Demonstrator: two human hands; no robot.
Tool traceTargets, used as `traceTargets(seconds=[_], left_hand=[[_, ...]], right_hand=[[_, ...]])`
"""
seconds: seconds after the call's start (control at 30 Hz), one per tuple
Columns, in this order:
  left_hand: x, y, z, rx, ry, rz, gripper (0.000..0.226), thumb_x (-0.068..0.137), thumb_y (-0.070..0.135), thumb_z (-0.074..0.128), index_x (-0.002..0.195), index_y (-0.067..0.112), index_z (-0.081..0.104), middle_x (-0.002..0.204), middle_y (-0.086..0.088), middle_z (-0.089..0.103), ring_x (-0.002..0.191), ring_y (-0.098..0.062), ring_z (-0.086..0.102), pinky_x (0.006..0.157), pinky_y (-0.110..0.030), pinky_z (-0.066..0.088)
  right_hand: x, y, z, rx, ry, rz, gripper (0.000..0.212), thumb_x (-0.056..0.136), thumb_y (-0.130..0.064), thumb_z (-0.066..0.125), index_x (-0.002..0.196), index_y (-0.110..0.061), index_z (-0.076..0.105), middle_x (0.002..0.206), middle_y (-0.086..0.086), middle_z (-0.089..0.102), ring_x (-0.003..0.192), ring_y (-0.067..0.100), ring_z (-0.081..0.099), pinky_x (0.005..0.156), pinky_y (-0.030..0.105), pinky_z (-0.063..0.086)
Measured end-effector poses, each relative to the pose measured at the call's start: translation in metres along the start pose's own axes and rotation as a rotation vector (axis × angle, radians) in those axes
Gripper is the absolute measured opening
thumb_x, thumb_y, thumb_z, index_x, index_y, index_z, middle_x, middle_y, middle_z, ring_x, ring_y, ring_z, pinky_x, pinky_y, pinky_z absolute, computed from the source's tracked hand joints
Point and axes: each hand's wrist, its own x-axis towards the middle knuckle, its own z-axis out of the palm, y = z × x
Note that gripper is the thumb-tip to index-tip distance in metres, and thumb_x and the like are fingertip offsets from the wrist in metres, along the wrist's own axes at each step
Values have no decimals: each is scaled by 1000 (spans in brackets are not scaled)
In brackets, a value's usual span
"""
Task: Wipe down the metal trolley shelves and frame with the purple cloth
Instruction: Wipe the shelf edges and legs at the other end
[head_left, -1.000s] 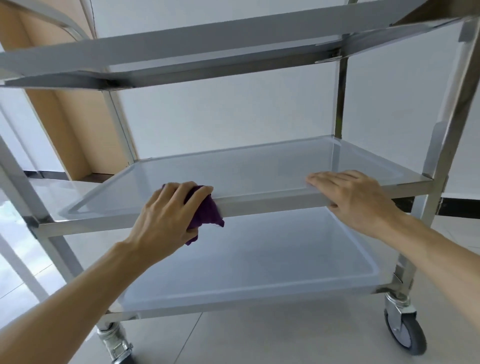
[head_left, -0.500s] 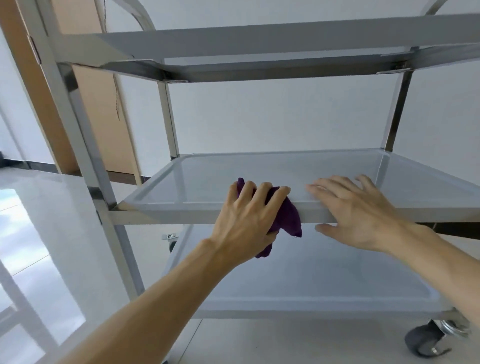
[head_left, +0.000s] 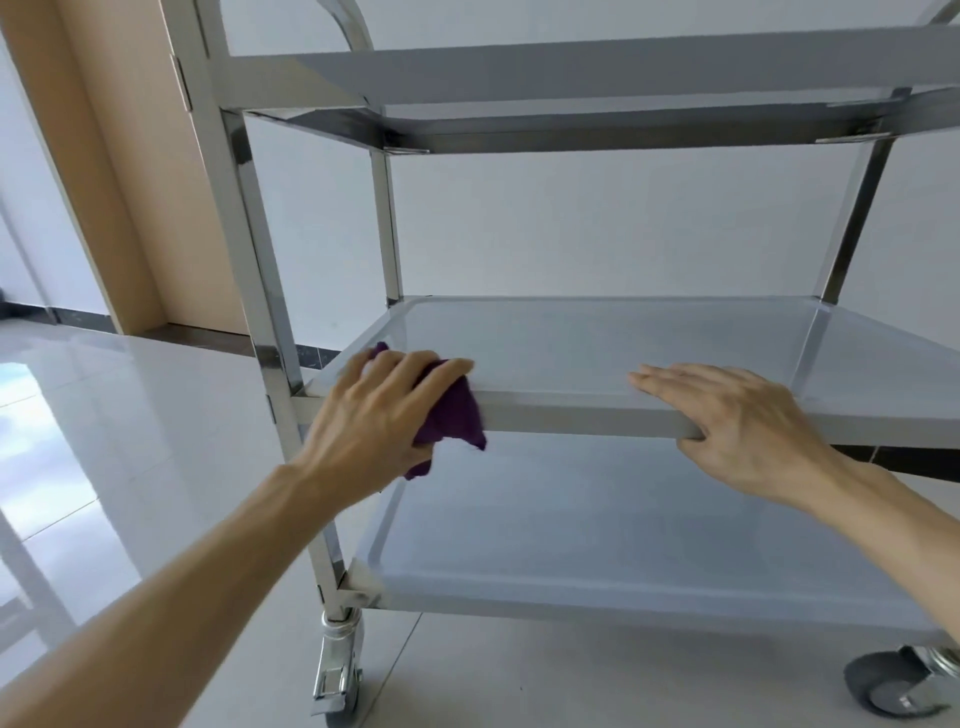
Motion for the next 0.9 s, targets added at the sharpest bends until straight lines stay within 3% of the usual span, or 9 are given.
traceTargets(seconds=[0.1,0.17,0.23,0.4,0.53,0.67,0.9], left_hand=[[-13,-17,0,-22,22,-47,76,67,21,77,138,23,49,125,3,58,107,-24,55,98,-41,41],[-14,-14,2,-65,32,-77,75,64,13,77,135,21,52,124,3,58,106,-25,53,96,-40,39],[-12,-9,3,-76,26,-87,76,64,11,77,135,20,52,123,1,57,106,-26,52,96,-41,39],[-11,-8,-3,-74,-20,-81,81,68,15,78,141,19,45,126,-1,56,110,-27,53,98,-44,42],[-18,-16,-6,-65,-49,-67,81,73,15,76,146,18,40,129,-2,53,114,-27,51,99,-44,43],[-35,-33,-16,-101,-71,-88,81,74,6,78,146,16,40,132,-5,51,118,-27,49,93,-41,51],[-54,-42,-48,-475,-13,-184,70,82,13,76,142,28,43,133,13,49,117,-2,45,97,-27,47]], right_hand=[[2,-3,-6,-77,-101,41,70,83,-19,64,147,-33,40,153,-16,38,140,14,38,107,36,32],[8,-19,-7,-222,-160,23,68,85,-41,61,146,-30,33,154,-12,33,140,15,32,107,41,28],[23,-49,-1,-289,-186,-30,74,87,-52,58,147,-26,24,154,-8,28,142,18,25,109,48,23],[72,-139,23,-226,-135,-102,80,91,-39,59,153,-18,11,153,1,31,143,24,25,113,55,20],[79,-148,37,-230,-61,-85,57,91,-17,55,142,-19,32,142,-3,47,129,22,45,97,42,39],[73,-143,41,-191,-20,-106,50,89,-10,52,137,-21,38,144,-5,48,128,19,48,92,39,42],[72,-148,37,-181,-13,-82,45,89,-14,49,133,-22,42,136,-8,53,125,18,49,90,38,43]])
